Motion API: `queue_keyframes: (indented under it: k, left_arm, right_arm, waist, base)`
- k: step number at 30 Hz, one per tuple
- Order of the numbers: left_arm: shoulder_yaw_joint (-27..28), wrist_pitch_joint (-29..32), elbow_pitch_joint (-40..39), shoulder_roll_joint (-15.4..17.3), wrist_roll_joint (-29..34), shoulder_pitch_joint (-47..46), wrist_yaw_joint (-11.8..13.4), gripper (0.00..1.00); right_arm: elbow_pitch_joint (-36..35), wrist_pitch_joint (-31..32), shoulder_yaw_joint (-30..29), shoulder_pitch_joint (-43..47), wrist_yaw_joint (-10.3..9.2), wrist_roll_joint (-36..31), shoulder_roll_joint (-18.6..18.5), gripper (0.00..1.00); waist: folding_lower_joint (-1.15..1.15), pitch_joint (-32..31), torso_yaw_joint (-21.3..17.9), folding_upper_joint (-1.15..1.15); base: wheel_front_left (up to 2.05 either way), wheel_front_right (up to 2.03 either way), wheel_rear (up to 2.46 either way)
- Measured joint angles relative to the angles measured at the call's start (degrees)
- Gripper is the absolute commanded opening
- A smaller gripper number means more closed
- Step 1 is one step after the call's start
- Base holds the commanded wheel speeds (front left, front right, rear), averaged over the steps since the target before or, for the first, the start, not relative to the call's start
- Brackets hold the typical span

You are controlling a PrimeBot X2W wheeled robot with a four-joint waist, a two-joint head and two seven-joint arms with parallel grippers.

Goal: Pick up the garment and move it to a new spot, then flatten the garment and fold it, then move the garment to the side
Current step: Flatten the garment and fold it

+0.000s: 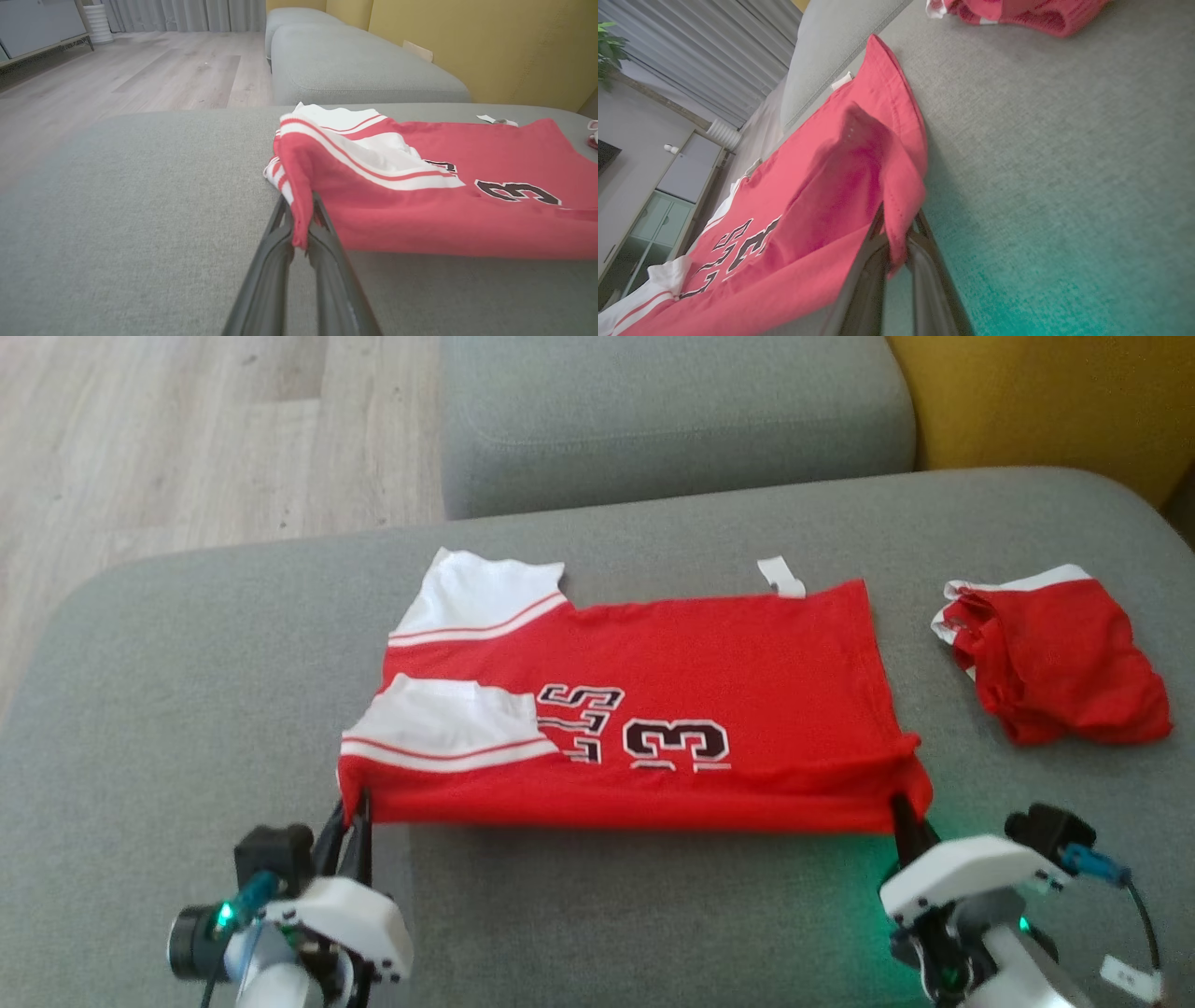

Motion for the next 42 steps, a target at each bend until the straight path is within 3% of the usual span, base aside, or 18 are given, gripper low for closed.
queue_keyframes:
  k: [12,13,14,15,16,24,31,36,38,42]
  left_arm:
    - [-1.75,3.23,-3.55,0.26,-0.57,6.26,0.11,0.0]
    - [-1.78,3.37,-3.55,0.3,-0.57,6.26,0.15,0.07]
    - [-1.8,3.79,-3.49,0.31,-0.57,6.26,0.34,0.44]
    - [-1.87,4.01,-3.47,0.35,-0.57,6.26,0.58,0.96]
    - [-1.89,4.17,-3.46,0.45,-0.57,6.23,0.76,1.0]
    - [-0.58,3.22,-5.69,1.77,-1.52,5.17,2.43,1.0]
    - [1.51,1.44,-11.23,3.37,-1.53,-3.09,2.44,1.0]
    - [0.87,4.26,-12.41,5.55,-1.54,-12.23,-1.1,1.0]
    - [-0.63,10.2,-9.51,7.32,-2.76,-18.97,-5.15,1.0]
    - [-3.88,18.41,-4.46,10.26,-3.08,-26.77,-9.14,1.0]
  right_arm:
    - [-8.24,4.87,-5.93,8.0,0.0,-4.22,0.02,0.0]
    - [-8.96,5.35,-6.35,8.26,0.0,-5.16,0.05,0.09]
    - [-9.65,5.61,-6.95,8.54,0.0,-6.19,0.11,0.84]
    - [-10.22,5.84,-7.62,8.77,0.0,-7.05,0.22,1.0]
    - [-10.84,6.33,-8.28,8.97,0.0,-7.67,0.29,1.0]
    - [-19.82,7.91,-14.15,11.01,0.0,-14.8,1.01,1.0]
    - [-31.0,9.12,-16.3,10.76,0.0,-20.97,1.66,1.0]
    - [-37.38,10.4,-16.28,7.21,0.0,-21.26,1.68,1.0]
    - [-39.76,11.44,-15.07,3.42,0.0,-21.94,1.67,1.0]
    - [-42.23,13.33,-13.26,0.83,0.0,-23.87,1.64,1.0]
  waist:
    - [0.0,-0.55,-0.03,0.0]
    - [0.0,-0.39,-0.11,0.0]
    - [0.0,-0.23,-0.19,0.0]
    - [0.0,-0.08,-0.27,0.0]
    - [0.0,0.07,-0.36,0.0]
    - [0.0,1.4,-1.04,0.0]
    - [0.0,3.52,-2.23,0.0]
    - [0.0,6.83,-3.47,0.0]
    - [0.0,8.78,-4.69,0.0]
    - [0.01,11.43,-6.53,0.0]
  base:
    - [0.0,0.0,0.0]
    - [0.0,0.0,0.0]
    - [0.0,0.0,0.0]
    - [0.0,0.0,0.0]
    - [0.0,0.0,0.0]
    - [0.0,0.0,0.0]
    - [0.0,0.0,0.0]
    - [0.0,0.0,0.0]
    - [0.0,0.0,0.0]
    - [0.0,0.0,0.0]
